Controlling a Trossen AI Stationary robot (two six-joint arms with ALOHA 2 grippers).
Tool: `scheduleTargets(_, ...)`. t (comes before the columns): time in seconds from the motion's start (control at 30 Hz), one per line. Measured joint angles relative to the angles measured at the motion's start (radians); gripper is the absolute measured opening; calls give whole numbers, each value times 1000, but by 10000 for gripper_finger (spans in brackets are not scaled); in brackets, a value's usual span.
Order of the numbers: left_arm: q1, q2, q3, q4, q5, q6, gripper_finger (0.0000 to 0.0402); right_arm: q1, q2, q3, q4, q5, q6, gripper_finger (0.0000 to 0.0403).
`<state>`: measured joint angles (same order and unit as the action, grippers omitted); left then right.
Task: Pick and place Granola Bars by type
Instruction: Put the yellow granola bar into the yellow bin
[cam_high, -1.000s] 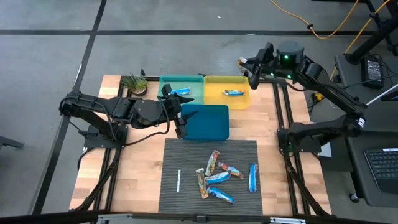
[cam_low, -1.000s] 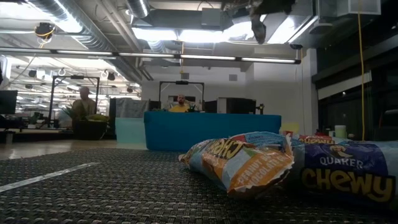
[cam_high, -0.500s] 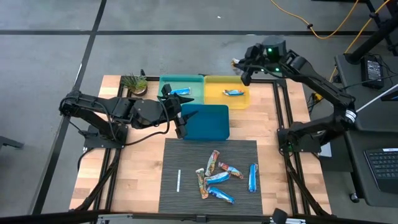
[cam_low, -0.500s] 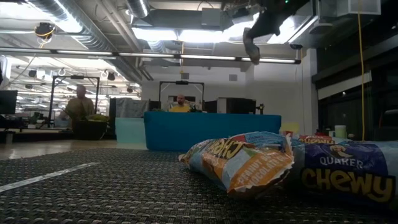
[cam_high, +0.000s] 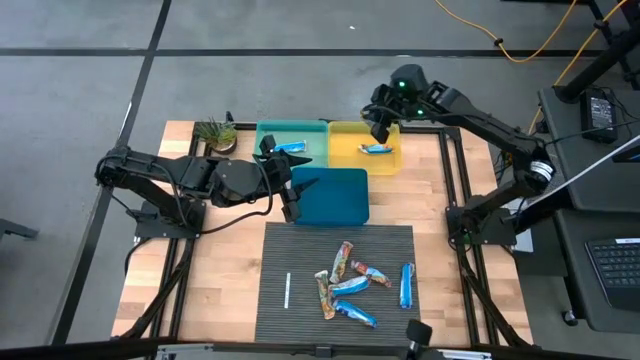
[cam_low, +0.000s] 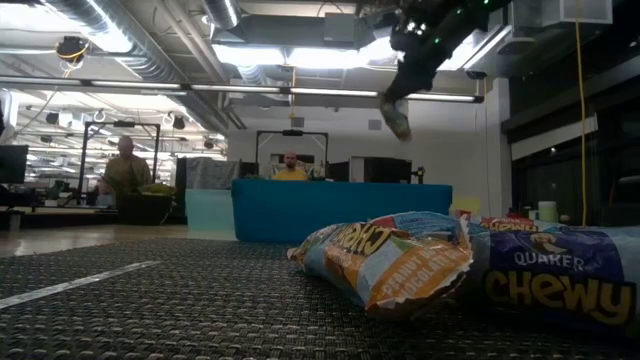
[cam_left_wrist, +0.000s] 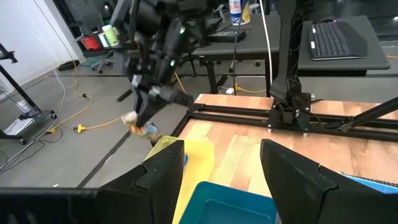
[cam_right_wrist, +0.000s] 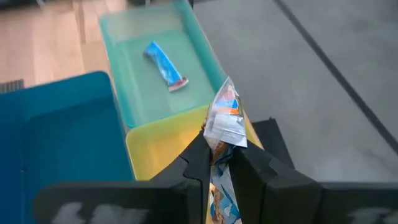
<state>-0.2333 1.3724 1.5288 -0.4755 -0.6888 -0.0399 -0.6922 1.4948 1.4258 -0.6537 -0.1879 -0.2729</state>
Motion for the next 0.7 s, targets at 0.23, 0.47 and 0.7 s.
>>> scheduleTargets(0.23, 0, 0, 0, 0, 0, 0, 205, 0, 80, 0, 3, -24, -21, 56)
scheduleTargets(0.47, 0, 0, 0, 0, -1, 0, 205, 0, 145, 0, 4, -27, -23, 56)
scheduleTargets(0.7, 0, 0, 0, 0, -2, 8, 205, 0, 210, 0, 5, -41, -24, 56)
